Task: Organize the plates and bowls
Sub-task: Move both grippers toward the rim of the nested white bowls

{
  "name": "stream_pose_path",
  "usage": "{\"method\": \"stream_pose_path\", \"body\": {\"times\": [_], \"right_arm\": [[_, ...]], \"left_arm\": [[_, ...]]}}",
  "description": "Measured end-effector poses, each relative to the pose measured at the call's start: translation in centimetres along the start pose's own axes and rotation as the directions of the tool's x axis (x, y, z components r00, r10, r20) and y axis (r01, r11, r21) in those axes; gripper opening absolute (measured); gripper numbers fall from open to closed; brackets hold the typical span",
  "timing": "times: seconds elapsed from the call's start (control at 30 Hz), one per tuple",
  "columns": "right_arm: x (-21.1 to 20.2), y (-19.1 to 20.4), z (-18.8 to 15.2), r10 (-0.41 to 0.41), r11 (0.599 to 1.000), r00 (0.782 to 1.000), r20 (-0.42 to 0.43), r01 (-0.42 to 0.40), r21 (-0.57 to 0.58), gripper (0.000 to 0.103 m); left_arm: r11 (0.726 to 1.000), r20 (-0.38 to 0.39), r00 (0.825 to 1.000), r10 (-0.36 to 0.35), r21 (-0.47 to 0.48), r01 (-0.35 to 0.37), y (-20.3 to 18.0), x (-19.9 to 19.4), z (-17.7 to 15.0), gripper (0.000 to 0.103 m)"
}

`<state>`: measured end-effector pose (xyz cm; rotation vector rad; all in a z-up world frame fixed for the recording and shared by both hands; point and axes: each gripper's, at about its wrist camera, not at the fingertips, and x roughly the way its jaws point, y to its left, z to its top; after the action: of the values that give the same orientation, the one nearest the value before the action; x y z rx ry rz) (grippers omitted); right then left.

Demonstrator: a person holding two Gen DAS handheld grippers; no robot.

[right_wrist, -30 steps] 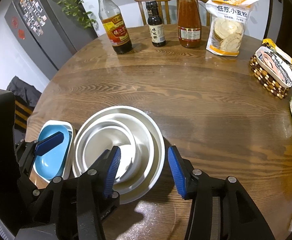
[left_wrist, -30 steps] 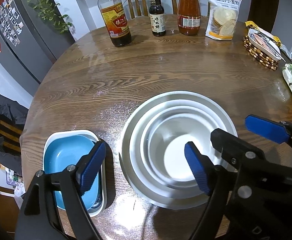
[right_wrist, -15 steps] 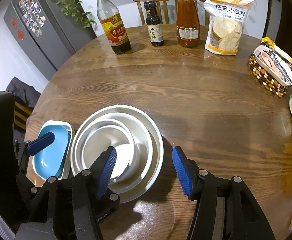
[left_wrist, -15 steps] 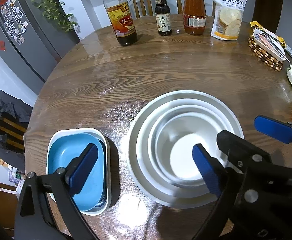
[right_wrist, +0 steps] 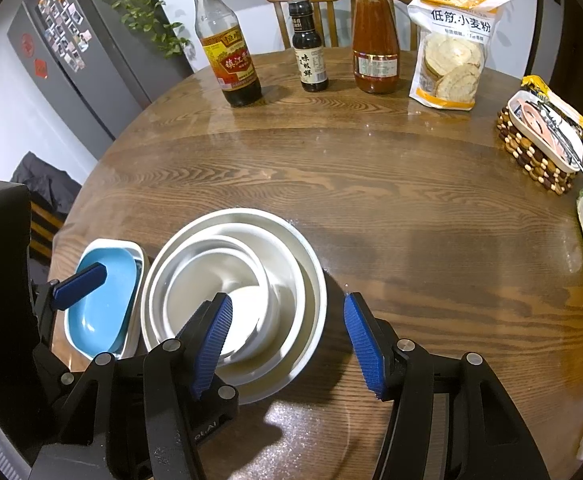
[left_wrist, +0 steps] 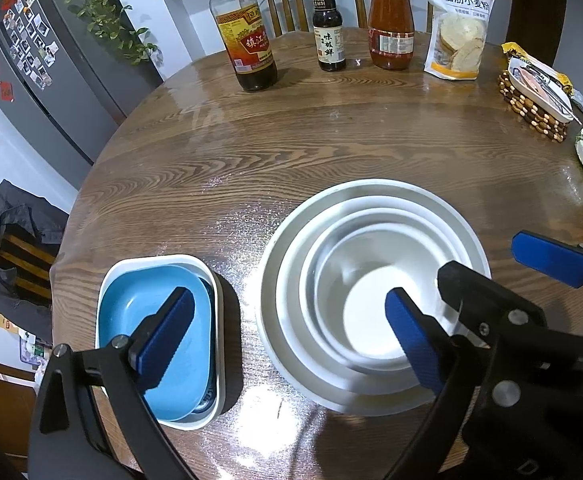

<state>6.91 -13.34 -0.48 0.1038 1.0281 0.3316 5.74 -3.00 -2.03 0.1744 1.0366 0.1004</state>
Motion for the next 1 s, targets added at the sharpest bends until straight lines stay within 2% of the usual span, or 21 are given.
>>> {"method": "stream_pose_path", "body": {"times": [0.27, 0.47, 0.67, 0.77, 0.83, 0.9, 1.0], "right_arm": [[-0.3, -0.2, -0.1, 0.01, 1.0, 1.0, 0.014, -0.01, 0.009, 0.059], [-1.3, -1.7, 0.0, 0.066, 0.997, 0.997, 0.044, -0.068, 0.047, 0.059], [-1.3, -4.3, -0.1, 0.13, 0.981, 0.991, 0.042, -0.134, 0.138, 0.059], [-0.7, -5.5, -0.5, 0.166, 0.969, 0.986, 0.027, -0.168, 0.183, 0.059], [-0.2, -5.9, -0.8, 0.183, 0.964, 0.983, 0.005, -0.181, 0.196, 0.059], [0.2, -6.0, -1.0, 0.198, 0.959, 0.98, 0.001, -0.193, 0.208, 0.059], [0.7, -6.2, -1.1, 0.213, 0.954, 0.977, -0.01, -0.205, 0.218, 0.054]], "left_arm": [[1.0, 0.012, 1.0, -0.013, -0.029, 0.013, 0.8, -0.3, -0.1, 0.097], [0.997, 0.029, 0.999, -0.038, -0.068, 0.04, 2.0, -0.9, 0.0, 0.097], [0.98, 0.014, 0.991, -0.131, -0.151, 0.132, 5.2, -1.0, -0.4, 0.096], [0.964, -0.009, 0.986, -0.164, -0.213, 0.159, 7.1, -0.6, -0.7, 0.088], [0.954, -0.023, 0.983, -0.182, -0.246, 0.171, 7.9, -0.2, -0.8, 0.077], [0.945, -0.039, 0.979, -0.201, -0.27, 0.183, 8.3, 0.2, -0.8, 0.07], [0.933, -0.06, 0.97, -0.236, -0.294, 0.209, 8.3, 0.7, -1.2, 0.069]]}}
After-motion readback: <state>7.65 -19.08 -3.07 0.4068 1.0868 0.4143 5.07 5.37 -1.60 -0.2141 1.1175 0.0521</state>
